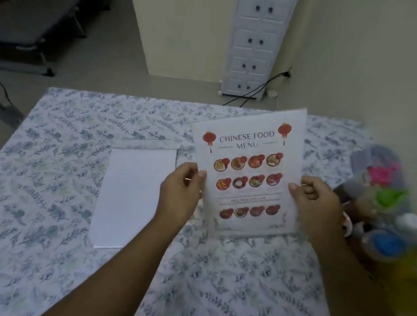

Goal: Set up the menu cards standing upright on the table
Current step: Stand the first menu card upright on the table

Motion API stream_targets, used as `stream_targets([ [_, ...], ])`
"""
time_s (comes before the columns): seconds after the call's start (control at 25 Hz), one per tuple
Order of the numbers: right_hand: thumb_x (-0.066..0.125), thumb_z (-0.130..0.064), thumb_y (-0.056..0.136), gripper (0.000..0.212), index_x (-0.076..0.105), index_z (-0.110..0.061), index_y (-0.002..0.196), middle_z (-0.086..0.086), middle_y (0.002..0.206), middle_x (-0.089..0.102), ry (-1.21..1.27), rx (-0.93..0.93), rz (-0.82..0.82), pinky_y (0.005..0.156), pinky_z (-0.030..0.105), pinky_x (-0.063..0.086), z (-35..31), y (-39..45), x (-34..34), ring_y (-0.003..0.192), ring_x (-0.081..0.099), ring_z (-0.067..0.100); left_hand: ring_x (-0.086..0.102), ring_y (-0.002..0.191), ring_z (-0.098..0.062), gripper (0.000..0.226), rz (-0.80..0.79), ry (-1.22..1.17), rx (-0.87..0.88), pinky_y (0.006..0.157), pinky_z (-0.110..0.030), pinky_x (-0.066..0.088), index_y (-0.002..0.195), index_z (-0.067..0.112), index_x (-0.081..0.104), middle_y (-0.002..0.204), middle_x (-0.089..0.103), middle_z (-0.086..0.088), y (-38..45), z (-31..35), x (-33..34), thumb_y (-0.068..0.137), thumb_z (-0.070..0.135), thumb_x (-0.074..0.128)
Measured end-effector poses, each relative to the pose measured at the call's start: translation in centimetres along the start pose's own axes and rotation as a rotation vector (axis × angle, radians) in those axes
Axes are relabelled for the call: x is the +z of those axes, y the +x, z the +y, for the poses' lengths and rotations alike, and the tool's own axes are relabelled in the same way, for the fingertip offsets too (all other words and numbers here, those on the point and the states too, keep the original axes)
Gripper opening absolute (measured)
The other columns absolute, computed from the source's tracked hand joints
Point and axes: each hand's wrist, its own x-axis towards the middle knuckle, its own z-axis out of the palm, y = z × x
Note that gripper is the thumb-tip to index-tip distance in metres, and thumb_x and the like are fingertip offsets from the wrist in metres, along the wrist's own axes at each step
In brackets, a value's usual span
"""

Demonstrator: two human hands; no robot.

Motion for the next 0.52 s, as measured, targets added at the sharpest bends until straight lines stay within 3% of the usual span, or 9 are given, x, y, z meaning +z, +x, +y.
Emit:
stream_targets([
  [0.08, 0.072, -0.024, 0.089, 0.01, 0.064, -0.029, 0.088, -0.023, 0.07, 0.067, 0.066, -0.034, 0.014, 0.051, 0.008, 0.046, 1.6, 0.4, -1.0, 0.066, 0.063, -0.008, 0.075, 0.095, -0.02, 0.013, -0.027, 0.023, 0.075, 0.082, -0.045, 0.064, 0.098, 0.03, 0.073, 0.102, 0.078, 0.005, 0.6, 0.3, 1.6, 0.1, 0.024, 0.062],
  [0.12, 0.071, -0.024, 0.09, 0.009, 0.064, -0.028, 0.087, -0.02, 0.07, 0.068, 0.083, -0.036, 0.019, 0.051, 0.009, 0.048, 2.2, 0.6, -1.0, 0.067, 0.065, -0.004, 0.075, 0.096, -0.019, 0.015, -0.036, 0.025, 0.102, 0.083, -0.045, 0.064, 0.098, 0.034, 0.073, 0.103, 0.078, 0.006, 0.6, 0.2, 2.1, 0.1, 0.023, 0.063],
  [0.24, 0.069, -0.021, 0.092, 0.004, 0.066, -0.022, 0.091, -0.012, 0.076, 0.069, 0.126, -0.014, 0.031, 0.062, 0.028, 0.057, 4.6, 0.9, -0.6, 0.072, 0.069, 0.01, 0.075, 0.097, -0.013, 0.022, -0.043, 0.033, 0.156, 0.082, -0.041, 0.065, 0.097, 0.041, 0.073, 0.101, 0.078, 0.013, 0.1, -0.6, 3.5, 0.1, 0.022, 0.063],
  [0.28, 0.069, -0.02, 0.093, 0.004, 0.066, -0.022, 0.092, -0.012, 0.078, 0.07, 0.138, -0.013, 0.027, 0.062, 0.029, 0.057, 5.3, 0.8, -0.6, 0.073, 0.069, 0.011, 0.075, 0.097, -0.011, 0.023, -0.046, 0.042, 0.171, 0.082, -0.039, 0.065, 0.097, 0.043, 0.073, 0.101, 0.078, 0.015, -0.1, -0.9, 3.9, 0.1, 0.023, 0.063],
  [0.36, 0.068, -0.019, 0.093, 0.007, 0.064, -0.025, 0.09, -0.014, 0.075, 0.068, 0.133, -0.043, 0.014, 0.055, 0.014, 0.051, 6.4, 0.6, -0.7, 0.069, 0.068, 0.001, 0.073, 0.097, -0.004, 0.024, -0.049, 0.082, 0.226, 0.082, -0.032, 0.064, 0.098, 0.046, 0.072, 0.102, 0.077, 0.021, -0.6, -1.3, 4.3, 0.1, 0.025, 0.062],
  [0.52, 0.067, -0.018, 0.093, 0.01, 0.062, -0.024, 0.087, -0.015, 0.072, 0.066, 0.099, -0.084, -0.005, 0.053, 0.006, 0.046, 6.9, 0.3, -1.2, 0.068, 0.063, -0.012, 0.073, 0.097, -0.001, 0.022, -0.029, 0.111, 0.265, 0.081, -0.031, 0.063, 0.097, 0.048, 0.071, 0.102, 0.076, 0.024, -0.6, -1.4, 4.7, 0.1, 0.028, 0.061],
])
